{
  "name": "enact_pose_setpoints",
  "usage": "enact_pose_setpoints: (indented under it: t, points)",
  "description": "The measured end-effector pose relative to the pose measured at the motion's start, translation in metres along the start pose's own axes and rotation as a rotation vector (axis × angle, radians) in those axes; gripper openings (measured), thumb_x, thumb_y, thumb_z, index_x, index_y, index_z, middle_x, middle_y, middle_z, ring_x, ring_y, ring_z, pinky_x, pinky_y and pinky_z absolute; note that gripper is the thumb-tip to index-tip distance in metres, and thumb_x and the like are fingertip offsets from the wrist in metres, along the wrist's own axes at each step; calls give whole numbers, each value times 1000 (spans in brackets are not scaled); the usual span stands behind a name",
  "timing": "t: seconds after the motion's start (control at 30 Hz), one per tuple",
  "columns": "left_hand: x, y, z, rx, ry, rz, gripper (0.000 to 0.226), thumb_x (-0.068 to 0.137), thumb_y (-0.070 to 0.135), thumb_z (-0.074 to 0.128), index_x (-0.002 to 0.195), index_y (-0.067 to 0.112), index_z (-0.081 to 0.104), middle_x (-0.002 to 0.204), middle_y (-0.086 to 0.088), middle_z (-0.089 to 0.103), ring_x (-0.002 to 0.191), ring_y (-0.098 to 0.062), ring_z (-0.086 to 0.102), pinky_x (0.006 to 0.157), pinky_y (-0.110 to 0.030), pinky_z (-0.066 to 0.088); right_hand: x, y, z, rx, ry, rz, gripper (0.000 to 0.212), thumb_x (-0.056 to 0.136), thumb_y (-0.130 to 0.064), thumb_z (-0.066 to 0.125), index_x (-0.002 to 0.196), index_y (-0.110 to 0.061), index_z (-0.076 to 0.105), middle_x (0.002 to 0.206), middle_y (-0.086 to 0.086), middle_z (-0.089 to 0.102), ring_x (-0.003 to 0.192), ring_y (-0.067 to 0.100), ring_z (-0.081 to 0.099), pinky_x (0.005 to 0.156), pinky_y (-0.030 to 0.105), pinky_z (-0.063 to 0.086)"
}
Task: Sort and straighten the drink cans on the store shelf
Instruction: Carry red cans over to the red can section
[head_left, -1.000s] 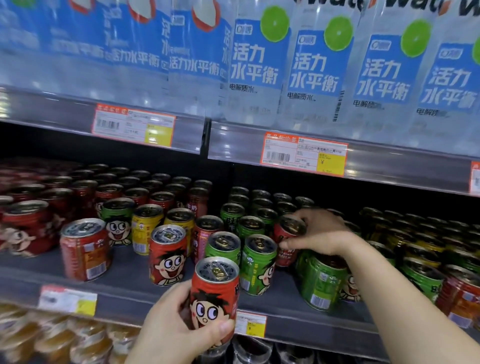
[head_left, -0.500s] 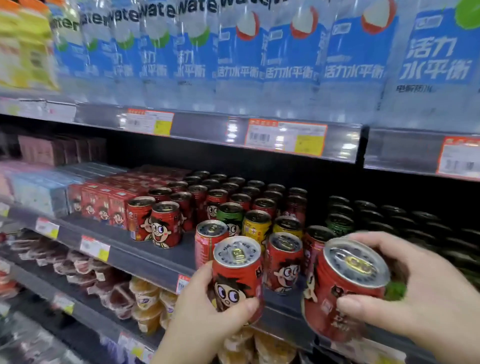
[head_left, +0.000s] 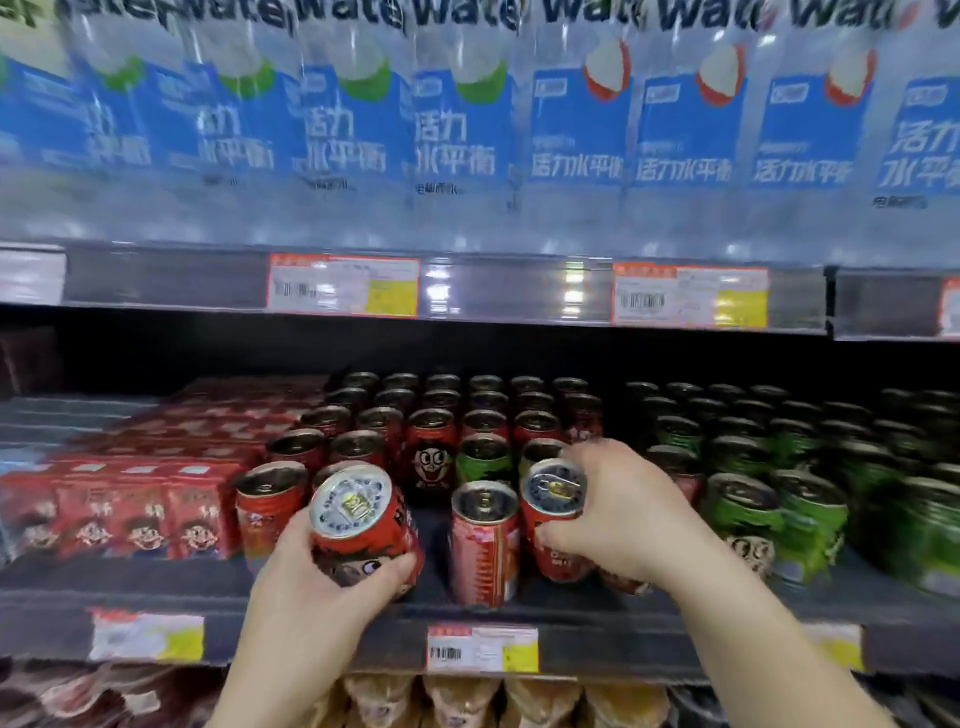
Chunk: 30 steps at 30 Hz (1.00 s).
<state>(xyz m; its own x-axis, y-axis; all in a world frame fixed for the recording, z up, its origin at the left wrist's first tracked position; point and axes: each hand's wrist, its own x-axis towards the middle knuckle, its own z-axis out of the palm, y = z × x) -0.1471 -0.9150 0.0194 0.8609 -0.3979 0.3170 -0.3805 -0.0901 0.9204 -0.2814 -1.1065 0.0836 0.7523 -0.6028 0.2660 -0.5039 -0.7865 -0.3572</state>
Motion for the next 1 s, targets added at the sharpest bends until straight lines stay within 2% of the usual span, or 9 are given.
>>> enact_pose_setpoints:
  t: [0.17,0.23,0.3,0.37,0.5,0.63,0.83,0.93,1.0]
  points:
    - [8,-5,8,48,-41,7,57,54,35,90,90,46,48,90,23,60,85,8,54,73,-26,41,1,-12,14,-35,-34,86,54,61,-59,73,105,-31,60,102,-4,54,94,19,57,82,33,50]
    - [9,-9,9,69,-49,5,58,52,37,90,88,47,45,90,24,58,86,8,54,74,-25,43,0,-14,21,-44,-24,90,66,64,-62,71,120,-31,55,115,-2,55,107,21,57,90,36,49]
    - [10,-15,7,131,-48,24,66,49,42,90,101,45,50,99,23,55,95,-3,58,84,-31,49,-2,-15,28,-81,-50,89,92,69,-64,68,145,-27,32,142,2,42,129,23,44,104,35,41]
    - [12,-21,3,164,-40,32,73,46,47,89,110,38,55,105,22,53,101,-9,58,90,-36,50,-6,-16,34,-85,-48,81,100,72,-62,67,150,-27,14,151,2,31,134,23,38,105,34,38]
    - [17,-29,-16,78,-26,-34,69,50,38,90,111,33,59,105,4,64,87,-6,65,71,-19,48,-10,-18,45,16,49,72,93,75,-54,71,147,-35,16,140,-4,40,120,18,50,92,28,44]
    - [15,-21,-32,-8,-6,-56,51,55,26,90,90,41,55,96,5,66,79,-2,64,63,-15,42,-3,-26,65,282,75,45,85,78,-36,74,144,-41,21,135,-9,41,114,12,53,96,27,46]
    - [8,-19,-38,-36,1,-56,61,55,23,89,107,27,57,98,5,65,83,-1,60,64,-13,40,4,-32,88,481,69,17,77,85,-25,68,144,-45,23,79,-13,57,68,1,56,61,12,43]
    - [6,-19,-38,-30,-11,-36,61,54,24,89,105,31,56,100,4,66,85,-1,60,66,-13,40,5,-30,85,570,38,22,75,86,-17,65,144,-43,25,102,-1,66,72,9,63,69,20,53]
    - [4,-19,-36,-31,-29,-16,63,50,27,90,103,35,57,102,3,67,87,-3,63,67,-14,43,3,-26,78,644,10,30,75,86,-12,62,144,-42,26,121,-12,56,75,9,66,75,25,55]
